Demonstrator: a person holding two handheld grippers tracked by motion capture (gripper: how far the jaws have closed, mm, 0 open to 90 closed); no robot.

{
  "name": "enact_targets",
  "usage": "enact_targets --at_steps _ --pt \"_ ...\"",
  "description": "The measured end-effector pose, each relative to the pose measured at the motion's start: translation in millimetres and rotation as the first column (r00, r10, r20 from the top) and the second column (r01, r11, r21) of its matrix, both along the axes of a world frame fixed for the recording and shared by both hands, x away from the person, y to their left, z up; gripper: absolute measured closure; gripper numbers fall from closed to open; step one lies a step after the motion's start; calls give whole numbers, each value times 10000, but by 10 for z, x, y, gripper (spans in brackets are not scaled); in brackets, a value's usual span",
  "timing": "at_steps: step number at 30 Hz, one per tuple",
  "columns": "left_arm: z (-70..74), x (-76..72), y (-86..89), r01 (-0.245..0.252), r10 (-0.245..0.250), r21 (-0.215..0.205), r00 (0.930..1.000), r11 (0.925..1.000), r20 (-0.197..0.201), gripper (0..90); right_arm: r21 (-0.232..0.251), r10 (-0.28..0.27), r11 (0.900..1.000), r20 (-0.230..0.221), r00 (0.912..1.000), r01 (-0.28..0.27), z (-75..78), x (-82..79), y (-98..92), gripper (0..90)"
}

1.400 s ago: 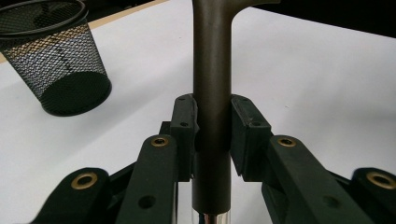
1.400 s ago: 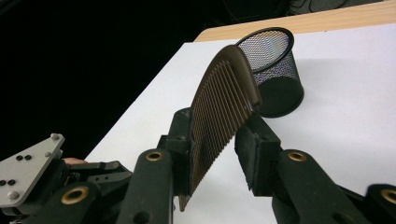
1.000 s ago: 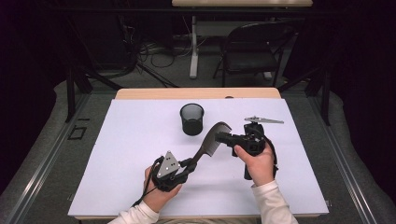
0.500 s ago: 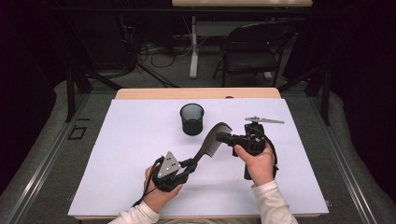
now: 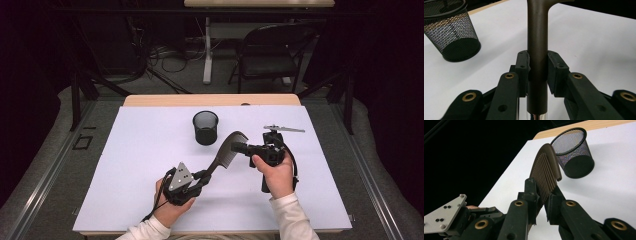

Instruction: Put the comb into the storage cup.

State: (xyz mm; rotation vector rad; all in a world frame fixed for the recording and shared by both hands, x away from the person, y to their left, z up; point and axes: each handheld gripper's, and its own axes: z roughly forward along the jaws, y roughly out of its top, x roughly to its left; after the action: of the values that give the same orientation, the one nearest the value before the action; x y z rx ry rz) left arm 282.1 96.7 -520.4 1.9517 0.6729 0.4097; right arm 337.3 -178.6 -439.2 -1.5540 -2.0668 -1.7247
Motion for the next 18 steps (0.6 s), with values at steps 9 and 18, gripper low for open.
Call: enact_targets --at_steps 9,18 --pt "-8 4 -1 23 -23 -4 10000 10000 2 729 365 179 9992 -242 9995 -170 -12 11 -15 854" --pt "-19 8 -1 6 -6 13 10000 10000 -21 729 632 350 9975 -436 9984 -322 -29 25 -30 871"
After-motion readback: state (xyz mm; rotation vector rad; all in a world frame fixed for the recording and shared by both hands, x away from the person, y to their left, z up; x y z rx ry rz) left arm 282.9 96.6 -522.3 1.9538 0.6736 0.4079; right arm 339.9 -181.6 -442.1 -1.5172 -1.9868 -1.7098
